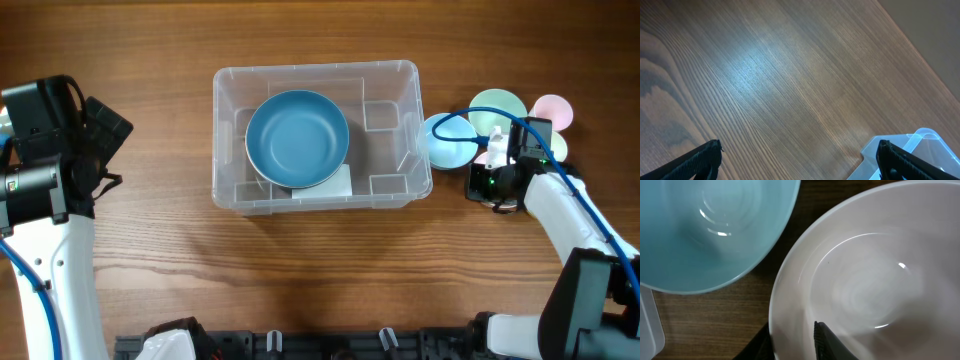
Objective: Pack container
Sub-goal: 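Move the right gripper to the white bowl and grasp its rim, then carry the white bowl with the right gripper toward the container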
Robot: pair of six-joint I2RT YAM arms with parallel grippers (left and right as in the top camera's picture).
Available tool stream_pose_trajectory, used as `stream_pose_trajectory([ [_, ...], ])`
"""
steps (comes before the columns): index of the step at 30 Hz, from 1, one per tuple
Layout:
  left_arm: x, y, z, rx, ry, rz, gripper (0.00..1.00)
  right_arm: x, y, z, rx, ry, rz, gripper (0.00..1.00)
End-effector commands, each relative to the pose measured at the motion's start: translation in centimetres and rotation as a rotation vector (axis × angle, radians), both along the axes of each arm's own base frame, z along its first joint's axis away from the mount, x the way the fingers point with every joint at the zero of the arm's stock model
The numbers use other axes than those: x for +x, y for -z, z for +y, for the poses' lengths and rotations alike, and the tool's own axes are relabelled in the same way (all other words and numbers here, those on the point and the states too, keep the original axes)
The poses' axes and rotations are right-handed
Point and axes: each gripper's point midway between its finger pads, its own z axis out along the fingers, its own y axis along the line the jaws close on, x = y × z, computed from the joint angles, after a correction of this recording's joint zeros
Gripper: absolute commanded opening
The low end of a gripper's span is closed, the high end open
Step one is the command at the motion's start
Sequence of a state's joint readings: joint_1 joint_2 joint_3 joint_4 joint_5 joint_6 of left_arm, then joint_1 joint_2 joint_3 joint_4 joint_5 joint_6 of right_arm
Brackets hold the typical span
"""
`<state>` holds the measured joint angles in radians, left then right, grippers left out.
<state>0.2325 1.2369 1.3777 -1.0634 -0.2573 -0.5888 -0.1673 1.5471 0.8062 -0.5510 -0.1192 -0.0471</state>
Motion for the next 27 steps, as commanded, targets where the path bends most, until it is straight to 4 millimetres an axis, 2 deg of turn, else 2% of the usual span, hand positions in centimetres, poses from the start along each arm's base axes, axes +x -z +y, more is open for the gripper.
stream_pose_trajectory([
  [1,0.0,-0.7,0.2,0.005,-0.008,-0.019,1.0,-0.5,0.6,0.0,-0.01,-0.001,0.024,0.21],
  [4,0.0,-0.7,0.2,0.005,-0.008,-0.02,1.0,-0.7,0.7,0.0,-0.005,0.008,0.032,0.11],
  [5,0.0,-0.7,0.2,0.005,-0.008,-0.02,1.0,-0.7,0.7,0.0,-0.002,0.018,0.034,0.04],
  [10,0.0,-0.7,0.2,0.005,-0.008,-0.02,1.0,-0.8,0.4,0.3,0.018,0.017,0.037,0.04],
  [14,0.0,-0.7,0.2,0.005,-0.008,-0.02,1.0,-0.2,-0.8,1.0,0.055,0.004,0.01,0.04],
  [17,0.0,-0.7,0.2,0.005,-0.008,-0.02,1.0,0.3,-2.3,1.7,0.084,-0.01,-0.025,0.04],
  [23,0.0,-0.7,0.2,0.005,-0.008,-0.02,1.0,1.3,-6.6,3.3,0.093,-0.066,-0.15,0.04],
  [27,0.0,-0.7,0.2,0.005,-0.008,-0.02,1.0,1.7,-10.8,4.9,0.076,-0.13,-0.283,0.04],
])
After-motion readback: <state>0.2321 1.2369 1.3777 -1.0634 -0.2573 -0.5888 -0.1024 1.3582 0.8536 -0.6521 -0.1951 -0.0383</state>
